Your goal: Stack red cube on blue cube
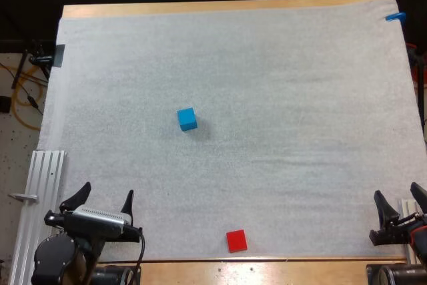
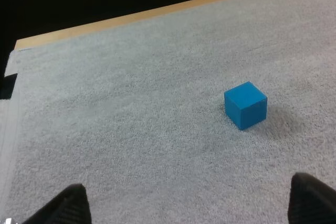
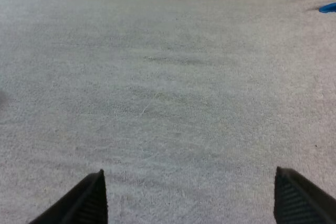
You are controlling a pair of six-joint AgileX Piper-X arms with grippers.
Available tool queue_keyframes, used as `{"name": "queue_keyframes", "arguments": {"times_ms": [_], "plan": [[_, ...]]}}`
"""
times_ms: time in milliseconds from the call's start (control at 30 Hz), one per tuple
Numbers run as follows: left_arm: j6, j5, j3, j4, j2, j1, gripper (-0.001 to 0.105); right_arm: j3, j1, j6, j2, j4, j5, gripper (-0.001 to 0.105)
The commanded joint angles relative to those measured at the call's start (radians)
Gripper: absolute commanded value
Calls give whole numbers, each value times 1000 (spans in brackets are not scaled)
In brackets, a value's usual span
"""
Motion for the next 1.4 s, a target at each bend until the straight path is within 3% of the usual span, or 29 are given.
{"name": "queue_keyframes", "arguments": {"times_ms": [0, 200, 500, 767, 1100, 1367], "plan": [[-15, -10, 0, -12, -138, -3, 74, -2, 2, 5, -41, -9, 2, 65], [-15, -5, 0, -12, -138, -3, 74, -2, 2, 17, -41, -13, 33, 65], [-13, 119, -40, 6, -90, -30, 74, -47, 25, 10, 47, -19, 22, 65], [99, 120, -238, 157, 118, -148, 74, -205, 161, -81, 280, -19, 29, 65], [165, 77, -463, 336, 306, -282, 74, -429, 309, -190, 558, 11, 3, 64], [165, 32, -492, 402, 325, -293, 74, -544, 447, -263, 703, 46, -17, 64]]}}
